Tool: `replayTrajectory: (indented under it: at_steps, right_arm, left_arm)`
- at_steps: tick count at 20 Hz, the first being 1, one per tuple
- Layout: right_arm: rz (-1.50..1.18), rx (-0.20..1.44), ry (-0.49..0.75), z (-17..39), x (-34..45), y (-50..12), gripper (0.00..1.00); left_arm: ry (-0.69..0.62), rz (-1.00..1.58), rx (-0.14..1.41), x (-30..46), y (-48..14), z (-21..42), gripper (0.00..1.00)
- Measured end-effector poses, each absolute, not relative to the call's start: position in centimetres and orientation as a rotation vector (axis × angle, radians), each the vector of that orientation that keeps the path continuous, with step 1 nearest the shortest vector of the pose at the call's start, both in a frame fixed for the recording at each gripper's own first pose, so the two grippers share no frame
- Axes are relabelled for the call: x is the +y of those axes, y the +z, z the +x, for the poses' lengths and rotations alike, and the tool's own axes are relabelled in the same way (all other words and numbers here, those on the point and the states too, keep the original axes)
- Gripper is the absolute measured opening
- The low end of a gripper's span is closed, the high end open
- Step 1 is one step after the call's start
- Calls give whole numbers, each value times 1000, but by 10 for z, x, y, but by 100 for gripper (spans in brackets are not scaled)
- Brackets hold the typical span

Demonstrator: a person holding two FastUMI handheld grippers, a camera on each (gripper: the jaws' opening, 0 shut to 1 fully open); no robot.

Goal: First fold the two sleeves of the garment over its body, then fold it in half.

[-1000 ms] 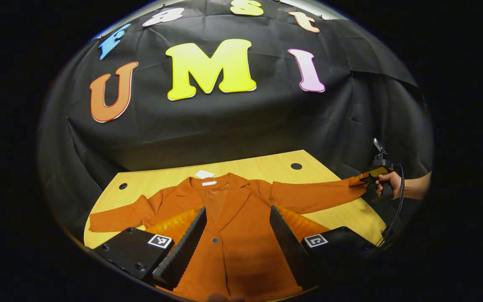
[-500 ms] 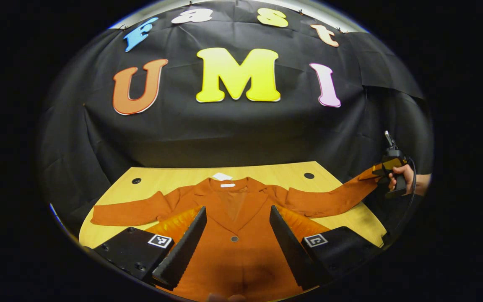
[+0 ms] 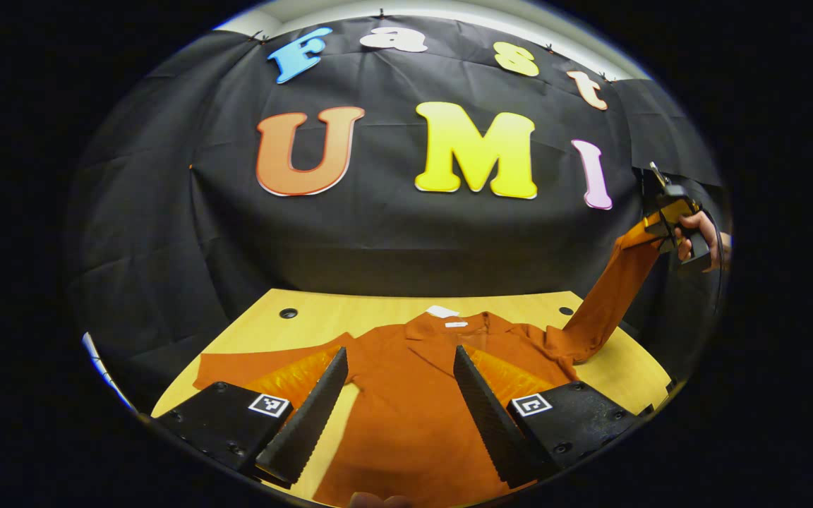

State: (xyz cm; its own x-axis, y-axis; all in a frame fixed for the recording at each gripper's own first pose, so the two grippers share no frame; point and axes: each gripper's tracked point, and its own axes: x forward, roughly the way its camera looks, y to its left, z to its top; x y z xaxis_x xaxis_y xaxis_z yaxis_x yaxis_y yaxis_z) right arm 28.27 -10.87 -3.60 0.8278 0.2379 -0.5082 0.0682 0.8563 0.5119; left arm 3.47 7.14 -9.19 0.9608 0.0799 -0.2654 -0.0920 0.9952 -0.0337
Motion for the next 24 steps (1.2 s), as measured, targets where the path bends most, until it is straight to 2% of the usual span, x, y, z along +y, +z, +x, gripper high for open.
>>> replayTrajectory:
  at_steps: [3, 6, 15, 19, 21, 23, 24]
  right_arm:
    - [468, 607, 188, 292, -16, -26, 4]
    - [404, 650, 252, 300, 72, -50, 5]
    - [303, 855, 383, 305, 276, -204, 5]
    - [218, 958, 345, 310, 317, -279, 5]
    - [238, 993, 347, 309, 326, -292, 5]
    - [268, 1019, 347, 308, 331, -295, 10]
    - [276, 1022, 346, 306, 333, -294, 19]
  left_arm:
    - [160, -69, 262, 124, -90, 25, 99]
    - [252, -67, 230, 176, -82, 6, 98]
    - [446, -53, 248, 272, -96, -72, 98]
    - [523, -106, 257, 294, -96, -100, 98]
    - [544, -91, 262, 302, -97, -104, 98]
    - [555, -81, 272, 310, -97, -106, 98]
    - [555, -81, 271, 312, -97, -106, 98]
